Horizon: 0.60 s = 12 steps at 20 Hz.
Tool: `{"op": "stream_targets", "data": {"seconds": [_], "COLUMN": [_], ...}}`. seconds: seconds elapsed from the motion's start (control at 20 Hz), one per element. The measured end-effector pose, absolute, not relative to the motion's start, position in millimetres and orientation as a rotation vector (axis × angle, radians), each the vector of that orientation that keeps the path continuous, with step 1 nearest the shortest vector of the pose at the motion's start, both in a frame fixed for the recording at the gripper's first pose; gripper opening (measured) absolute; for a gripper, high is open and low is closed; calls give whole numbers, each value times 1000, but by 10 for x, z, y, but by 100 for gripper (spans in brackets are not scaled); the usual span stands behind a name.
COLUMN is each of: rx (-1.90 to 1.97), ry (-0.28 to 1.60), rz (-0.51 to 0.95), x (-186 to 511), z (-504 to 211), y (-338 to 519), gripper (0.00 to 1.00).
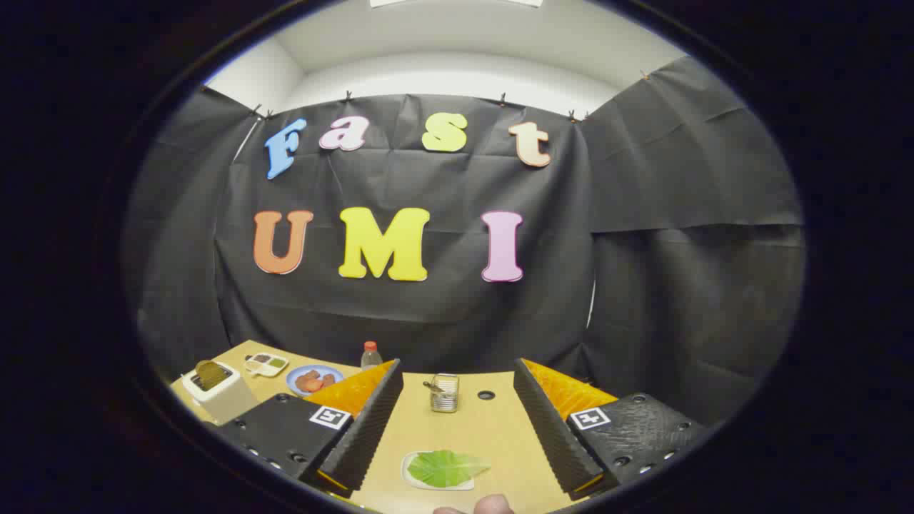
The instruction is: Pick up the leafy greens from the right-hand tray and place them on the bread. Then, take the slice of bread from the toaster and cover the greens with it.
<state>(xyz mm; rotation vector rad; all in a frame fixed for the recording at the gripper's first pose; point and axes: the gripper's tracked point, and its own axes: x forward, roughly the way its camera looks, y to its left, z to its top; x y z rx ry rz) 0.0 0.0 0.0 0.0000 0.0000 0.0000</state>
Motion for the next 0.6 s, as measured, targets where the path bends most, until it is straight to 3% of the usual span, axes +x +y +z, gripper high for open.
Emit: {"op": "stream_targets", "data": {"seconds": [0.6], "rx": [5], "ry": [21], "rz": [5], "x": [-68], "z": [-198], "y": [-322], "gripper": [95]}}
